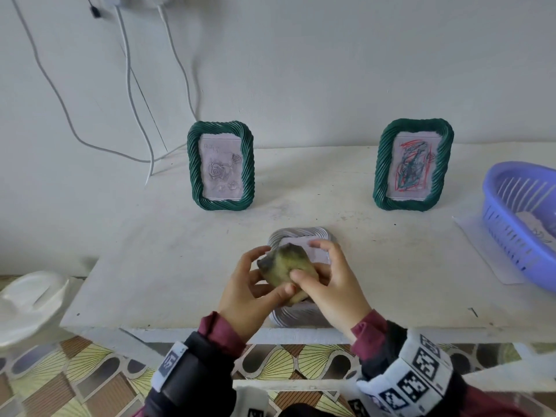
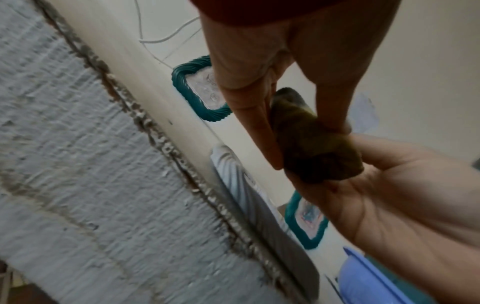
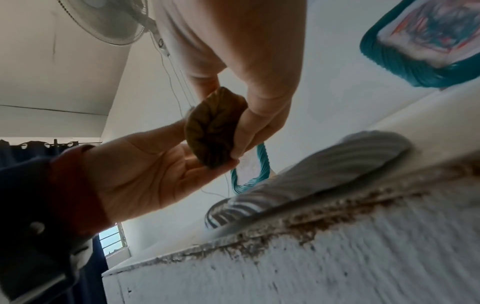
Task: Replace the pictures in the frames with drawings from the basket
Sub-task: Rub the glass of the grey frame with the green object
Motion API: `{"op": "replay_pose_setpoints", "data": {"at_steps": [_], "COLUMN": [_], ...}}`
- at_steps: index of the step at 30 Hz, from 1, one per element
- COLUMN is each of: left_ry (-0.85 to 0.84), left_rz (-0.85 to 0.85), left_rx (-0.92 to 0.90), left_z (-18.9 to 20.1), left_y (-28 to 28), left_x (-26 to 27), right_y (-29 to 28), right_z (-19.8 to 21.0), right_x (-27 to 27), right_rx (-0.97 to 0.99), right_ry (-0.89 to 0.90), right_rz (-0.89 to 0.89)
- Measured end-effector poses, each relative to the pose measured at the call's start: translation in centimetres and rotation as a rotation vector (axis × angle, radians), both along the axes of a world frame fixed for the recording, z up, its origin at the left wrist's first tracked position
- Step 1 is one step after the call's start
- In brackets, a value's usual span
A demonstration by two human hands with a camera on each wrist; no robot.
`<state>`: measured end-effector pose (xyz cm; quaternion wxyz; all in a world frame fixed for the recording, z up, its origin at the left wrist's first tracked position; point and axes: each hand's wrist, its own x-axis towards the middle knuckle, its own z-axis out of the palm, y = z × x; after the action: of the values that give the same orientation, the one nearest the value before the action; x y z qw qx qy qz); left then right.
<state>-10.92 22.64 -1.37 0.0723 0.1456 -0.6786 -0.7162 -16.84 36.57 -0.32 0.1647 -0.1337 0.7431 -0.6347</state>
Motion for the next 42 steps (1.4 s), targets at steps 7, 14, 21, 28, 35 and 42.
{"op": "replay_pose_setpoints", "data": {"at_steps": [7, 14, 21, 28, 35, 42], "left_ry": [-0.090, -0.271, -0.269, 0.032, -0.186, -0.163], "left_rz": [0.183, 0.296, 0.310, 0.152, -0.332, -0.335], "left_rx": [-0.034, -0.386, -1.007, -1.254, -1.121, -1.092], "left_z": [1.3, 1.1, 0.9, -0.2, -3.3, -4.2], "left_y": [-6.1, -14.3, -14.1, -8.7, -2.3, -1.7], "left_x": [0.2, 0.2, 0.3, -0.1, -0.5, -0.5], "right_y": [-0.2, 1.9, 3.3, 4.0, 3.5, 3.4], "right_z": [-1.2, -2.6, -4.0, -5.4, -5.4, -4.3], "right_x": [-0.4, -1.5, -1.9, -2.0, -1.4, -0.9], "right_rx": [0.208, 0.183, 0.405, 0.566, 0.585, 0.287], "right_ry": [0.125, 0.298, 0.528, 0.427, 0.407, 0.224], "right_rz": [0.032, -0.115, -0.228, -0.181, -0.116, -0.176]}}
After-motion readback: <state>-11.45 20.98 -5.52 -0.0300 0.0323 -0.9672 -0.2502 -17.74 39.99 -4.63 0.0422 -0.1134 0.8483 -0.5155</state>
